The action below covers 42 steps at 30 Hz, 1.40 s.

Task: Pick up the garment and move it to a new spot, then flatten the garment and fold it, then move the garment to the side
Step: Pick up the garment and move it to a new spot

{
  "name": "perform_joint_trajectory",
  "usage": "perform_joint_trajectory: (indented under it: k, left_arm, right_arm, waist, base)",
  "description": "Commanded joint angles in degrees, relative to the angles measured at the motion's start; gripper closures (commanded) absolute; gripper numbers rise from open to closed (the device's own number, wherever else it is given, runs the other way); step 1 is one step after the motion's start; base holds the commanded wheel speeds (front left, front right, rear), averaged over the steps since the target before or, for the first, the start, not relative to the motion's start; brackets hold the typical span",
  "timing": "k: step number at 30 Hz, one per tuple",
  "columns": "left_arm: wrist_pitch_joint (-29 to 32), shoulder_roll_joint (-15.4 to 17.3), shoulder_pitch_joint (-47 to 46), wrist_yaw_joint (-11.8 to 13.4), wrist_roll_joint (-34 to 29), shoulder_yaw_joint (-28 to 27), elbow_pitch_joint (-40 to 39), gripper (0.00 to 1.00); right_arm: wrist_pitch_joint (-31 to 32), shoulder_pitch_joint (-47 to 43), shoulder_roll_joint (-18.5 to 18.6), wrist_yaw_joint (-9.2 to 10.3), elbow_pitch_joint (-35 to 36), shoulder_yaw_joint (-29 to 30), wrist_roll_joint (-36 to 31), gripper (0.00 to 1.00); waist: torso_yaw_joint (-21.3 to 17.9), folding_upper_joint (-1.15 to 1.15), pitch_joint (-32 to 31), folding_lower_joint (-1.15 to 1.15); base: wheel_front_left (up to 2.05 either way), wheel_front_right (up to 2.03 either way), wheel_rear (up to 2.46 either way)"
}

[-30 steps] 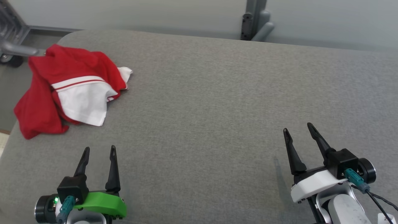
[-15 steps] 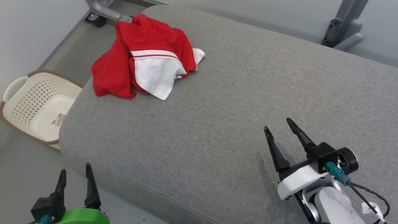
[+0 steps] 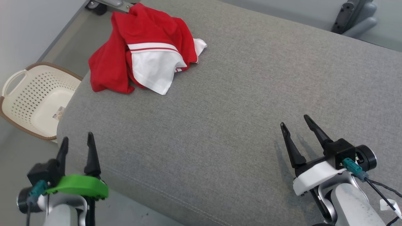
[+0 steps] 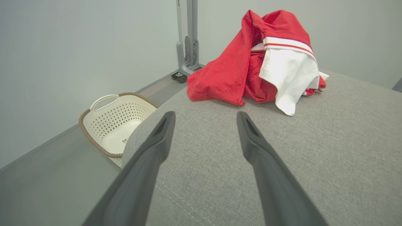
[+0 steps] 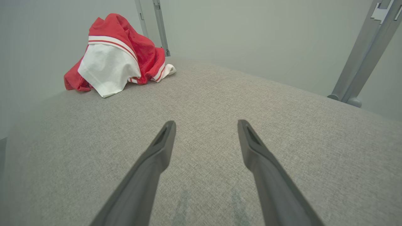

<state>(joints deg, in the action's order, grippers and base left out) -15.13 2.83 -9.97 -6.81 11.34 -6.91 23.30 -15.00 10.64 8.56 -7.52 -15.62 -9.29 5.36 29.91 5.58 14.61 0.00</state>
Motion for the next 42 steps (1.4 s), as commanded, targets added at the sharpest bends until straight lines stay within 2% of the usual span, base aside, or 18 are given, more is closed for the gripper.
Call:
perform_joint_trajectory:
  k: [1, 6, 13, 16, 17, 19, 28, 35, 36, 37, 38, 42]
  left_arm:
    - [-0.03, 1.27, -3.04, -0.33, 0.74, -0.58, 1.11, 0.0]
    - [-0.02, 5.22, -13.57, -0.75, 3.29, 1.95, 6.72, 0.0]
    - [-0.03, 13.24, -25.81, -0.68, 12.24, 8.04, 12.89, 0.0]
    - [-0.01, 15.94, -29.57, -0.68, 15.52, 11.19, 15.72, 0.0]
    - [-0.01, 15.94, -29.57, -0.68, 15.52, 11.19, 15.72, 0.0]
    - [-0.02, 18.57, -33.07, -0.67, 19.02, 13.54, 18.5, 0.0]
    - [0.93, 24.22, -40.97, -0.67, 26.63, 18.24, 26.69, 0.0]
    - [0.98, 25.54, -45.2, -0.69, 30.69, 18.44, 33.27, 0.0]
    - [0.81, 25.71, -46.1, -0.69, 30.88, 18.44, 34.63, 0.1]
    - [0.48, 25.57, -46.72, -0.69, 31.28, 18.58, 35.72, 0.9]
    - [0.32, 25.79, -47.07, -0.68, 31.2, 18.55, 36.19, 1.0]
    - [-0.05, 25.85, -47.55, -0.68, 30.39, 19.06, 36.96, 1.0]
  right_arm:
    - [-0.21, 0.91, 0.8, 0.06, 0.44, -0.16, -0.53, 0.0]
    - [-0.21, 3.1, 3.02, 0.07, 1.68, -1.6, -0.66, 0.0]
    - [-0.21, 5.73, 4.79, 0.06, 3.18, -3.07, -0.08, 0.0]
    - [-0.21, 6.52, 5.34, 0.06, 3.81, -3.42, 0.03, 0.0]
    - [-0.21, 6.52, 5.34, 0.06, 3.81, -3.42, 0.03, 0.0]
    - [-0.21, 7.48, 5.8, 0.06, 4.38, -3.87, 0.03, 0.0]
    - [-0.2, 8.42, 6.17, 0.06, 4.97, -3.73, -0.02, 0.0]
    - [-0.14, 8.72, 6.26, 0.07, 4.78, -3.49, 0.35, 0.0]
    - [-0.06, 8.77, 6.3, 0.07, 4.75, -3.42, 0.48, 0.0]
    - [-0.03, 8.68, 6.09, 0.07, 4.68, -3.34, 0.44, 0.0]
    - [-0.03, 8.64, 5.97, 0.07, 4.64, -3.34, 0.33, 0.0]
    - [-0.02, 8.27, 5.16, 0.07, 4.0, -3.31, 0.47, 0.0]
  waist:
    - [-3.16, 0.0, 3.06, 0.0]
    - [-6.62, 0.0, 7.53, 0.0]
    - [-10.84, 0.0, 12.41, 0.0]
    - [-12.41, 0.0, 13.86, 0.0]
    - [-12.41, 0.0, 13.86, 0.0]
    - [-13.96, 0.0, 15.31, 0.0]
    - [-17.51, 0.0, 18.49, 0.0]
    - [-19.57, 0.0, 20.54, 0.0]
    - [-19.87, 0.0, 20.85, 0.0]
    - [-20.12, 0.0, 20.93, 0.0]
    - [-20.22, 0.0, 20.91, 0.0]
    - [-20.47, 0.0, 19.99, 0.0]
  base:
    - [0.0, 0.0, 0.0]
    - [0.0, 0.0, 0.0]
    - [0.0, 0.0, 0.0]
    - [0.0, 0.0, 0.0]
    - [0.0, 0.0, 0.0]
    - [0.0, 0.0, 0.0]
    - [0.0, 0.0, 0.0]
    - [0.0, 0.0, 0.0]
    - [0.0, 0.0, 0.0]
    - [0.0, 0.0, 0.0]
    - [0.0, 0.0, 0.0]
    - [0.0, 0.0, 0.0]
